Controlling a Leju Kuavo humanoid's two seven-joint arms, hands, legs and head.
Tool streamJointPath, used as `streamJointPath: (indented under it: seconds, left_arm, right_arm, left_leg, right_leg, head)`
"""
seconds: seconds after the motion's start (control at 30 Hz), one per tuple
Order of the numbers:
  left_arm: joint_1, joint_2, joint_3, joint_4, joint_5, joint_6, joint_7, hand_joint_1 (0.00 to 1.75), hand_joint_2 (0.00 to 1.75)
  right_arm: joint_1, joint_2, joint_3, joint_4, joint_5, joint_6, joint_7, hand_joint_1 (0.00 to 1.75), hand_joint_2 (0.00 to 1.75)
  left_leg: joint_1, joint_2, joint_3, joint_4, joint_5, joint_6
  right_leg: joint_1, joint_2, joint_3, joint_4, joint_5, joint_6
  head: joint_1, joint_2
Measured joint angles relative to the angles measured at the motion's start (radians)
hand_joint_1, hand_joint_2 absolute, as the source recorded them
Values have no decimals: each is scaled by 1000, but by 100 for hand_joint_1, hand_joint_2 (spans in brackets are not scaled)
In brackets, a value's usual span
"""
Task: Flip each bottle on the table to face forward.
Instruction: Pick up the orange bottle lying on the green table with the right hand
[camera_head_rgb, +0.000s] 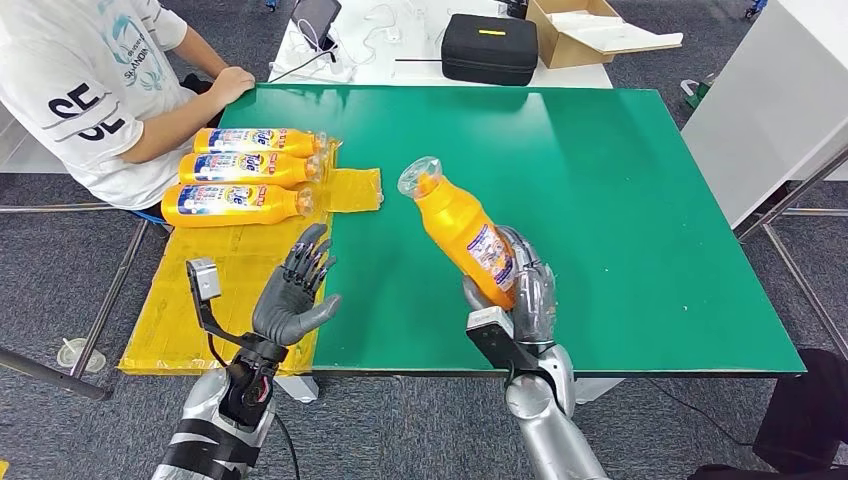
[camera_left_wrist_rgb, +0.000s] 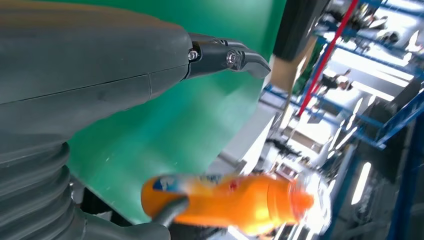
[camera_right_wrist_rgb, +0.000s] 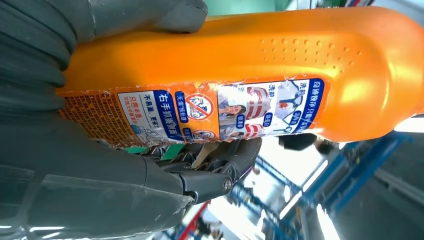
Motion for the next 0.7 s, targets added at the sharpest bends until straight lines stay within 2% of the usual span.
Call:
streamJointPath:
  seconds: [0.3,0.7]
  left_arm:
    - [-16,7,-76,31,-4,11,2,0,175]
    - [-40,9,-103,87,-1,29,-5,0,175]
  right_arm:
    - [-18,87,110,150,66,-46,-28,175,175]
    - [-51,129,208,244,73,-64,-16,175,175]
  left_leg:
    - [0,0,0,0,0,0]
    - [0,0,-1,0,0,0]
  right_leg:
    - [0,0,0,0,0,0]
    - [0,0,-1,0,0,0]
  head:
    - [0,0]
    - [0,0]
